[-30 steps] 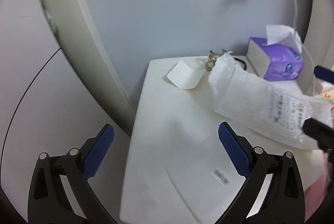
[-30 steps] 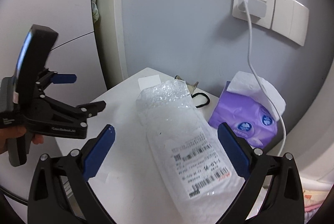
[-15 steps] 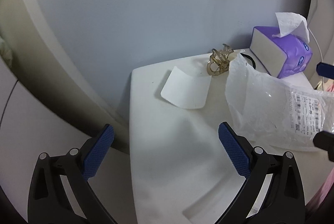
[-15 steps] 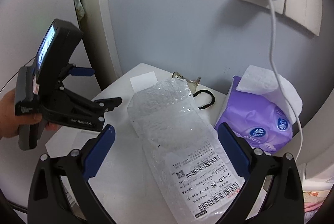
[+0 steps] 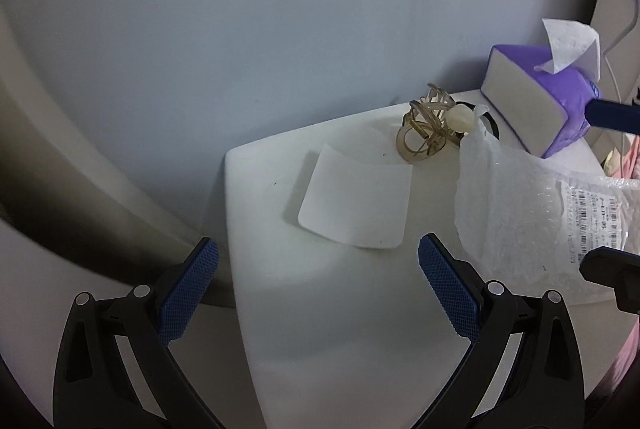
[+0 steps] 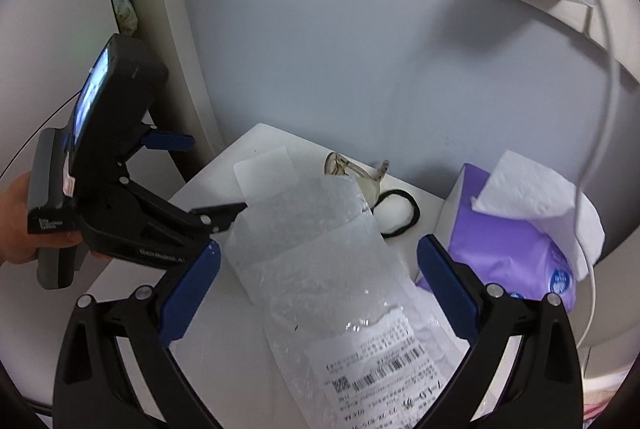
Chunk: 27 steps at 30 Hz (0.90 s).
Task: Collect trash
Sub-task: 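Move the left gripper down toward the white paper card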
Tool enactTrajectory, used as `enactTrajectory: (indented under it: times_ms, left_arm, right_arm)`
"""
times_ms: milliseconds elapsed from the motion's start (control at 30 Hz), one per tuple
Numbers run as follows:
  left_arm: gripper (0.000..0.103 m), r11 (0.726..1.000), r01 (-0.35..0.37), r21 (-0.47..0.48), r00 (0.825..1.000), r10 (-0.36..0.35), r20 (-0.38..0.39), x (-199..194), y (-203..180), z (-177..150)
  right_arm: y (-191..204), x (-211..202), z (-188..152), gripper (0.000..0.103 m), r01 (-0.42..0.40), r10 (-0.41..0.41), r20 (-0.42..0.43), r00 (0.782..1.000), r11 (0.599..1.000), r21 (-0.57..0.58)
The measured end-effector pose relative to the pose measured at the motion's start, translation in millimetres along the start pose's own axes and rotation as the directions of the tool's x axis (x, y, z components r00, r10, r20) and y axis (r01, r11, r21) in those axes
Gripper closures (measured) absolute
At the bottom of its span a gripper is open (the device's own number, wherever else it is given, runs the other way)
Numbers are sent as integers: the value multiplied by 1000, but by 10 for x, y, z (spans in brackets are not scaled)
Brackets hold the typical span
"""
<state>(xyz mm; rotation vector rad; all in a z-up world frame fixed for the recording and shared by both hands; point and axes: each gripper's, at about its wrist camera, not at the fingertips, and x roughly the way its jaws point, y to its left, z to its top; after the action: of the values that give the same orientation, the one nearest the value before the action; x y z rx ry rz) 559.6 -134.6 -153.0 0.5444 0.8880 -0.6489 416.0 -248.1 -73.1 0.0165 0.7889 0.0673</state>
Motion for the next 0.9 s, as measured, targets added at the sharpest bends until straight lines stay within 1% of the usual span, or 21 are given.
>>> enactTrajectory:
  times_ms: [333,467,733,767,833,900]
  left_arm:
    - [6,998,46,44,999,-45,-28,242,13,140]
    - [6,998,52,38,998,-51,-24,348,54,196]
    - [6,996,59,65,998,-58,-10,449,4,229]
    - [7,996,58,62,998,-58,-7,464,13,230]
    - [15,997,66,49,998,-65,-8,497,39,236]
    - [21,997,68,38,998,-68,-8,530,60,241]
  right_arm:
    - [-59,165,201,7,-14,14,-8,1000,1000,-6]
    - [-77,214,210,7,-20,20,-19,1000,1000,-6]
    - [-91,271,189,7,-22,22,-28,999,1000,7]
    - [-71,266,195,7,-22,22,-29,999,1000,6]
    - [-59,271,182,7,-20,20,-29,999,1000,3]
    - [-50,255,161,7,-17,17,-31,999,1000,4]
